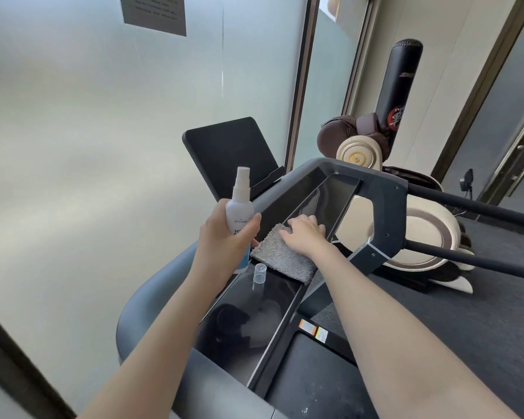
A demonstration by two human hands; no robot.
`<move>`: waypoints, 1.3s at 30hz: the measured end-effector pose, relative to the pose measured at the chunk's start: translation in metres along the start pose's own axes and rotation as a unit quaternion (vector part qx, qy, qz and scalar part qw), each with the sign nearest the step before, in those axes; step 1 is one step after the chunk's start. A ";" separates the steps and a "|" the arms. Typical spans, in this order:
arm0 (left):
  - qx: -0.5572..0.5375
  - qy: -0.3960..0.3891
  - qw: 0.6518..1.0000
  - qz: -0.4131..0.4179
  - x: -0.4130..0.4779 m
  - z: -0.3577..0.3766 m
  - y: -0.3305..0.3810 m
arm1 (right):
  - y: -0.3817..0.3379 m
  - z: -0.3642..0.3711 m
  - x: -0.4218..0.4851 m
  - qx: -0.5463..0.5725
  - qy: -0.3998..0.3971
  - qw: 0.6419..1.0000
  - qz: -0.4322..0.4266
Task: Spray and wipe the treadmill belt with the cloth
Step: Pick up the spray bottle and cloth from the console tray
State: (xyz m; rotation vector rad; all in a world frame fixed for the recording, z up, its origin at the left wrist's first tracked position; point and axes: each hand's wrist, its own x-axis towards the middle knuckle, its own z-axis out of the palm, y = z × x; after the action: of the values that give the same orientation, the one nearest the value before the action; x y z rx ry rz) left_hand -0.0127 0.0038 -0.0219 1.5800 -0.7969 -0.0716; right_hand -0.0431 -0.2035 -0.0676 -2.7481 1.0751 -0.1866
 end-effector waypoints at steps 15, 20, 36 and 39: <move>-0.015 -0.011 1.000 0.007 0.004 0.003 0.000 | -0.013 -0.021 0.008 0.177 0.019 0.981 0.081; -0.020 -0.016 1.000 0.012 0.001 0.009 0.007 | -0.002 -0.055 -0.025 0.231 0.090 0.969 0.021; -0.079 -0.077 0.993 0.046 -0.028 0.022 0.049 | 0.027 -0.144 -0.153 0.248 0.301 0.921 -0.019; -0.077 -0.089 0.991 0.058 -0.043 0.024 0.059 | 0.035 -0.154 -0.180 0.232 0.312 0.921 -0.015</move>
State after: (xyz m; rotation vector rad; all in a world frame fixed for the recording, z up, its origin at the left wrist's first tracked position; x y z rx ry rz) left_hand -0.0824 0.0081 0.0089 1.3913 -0.9970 -0.1885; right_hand -0.2256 -0.1256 0.0658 -2.3007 0.9398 -1.2183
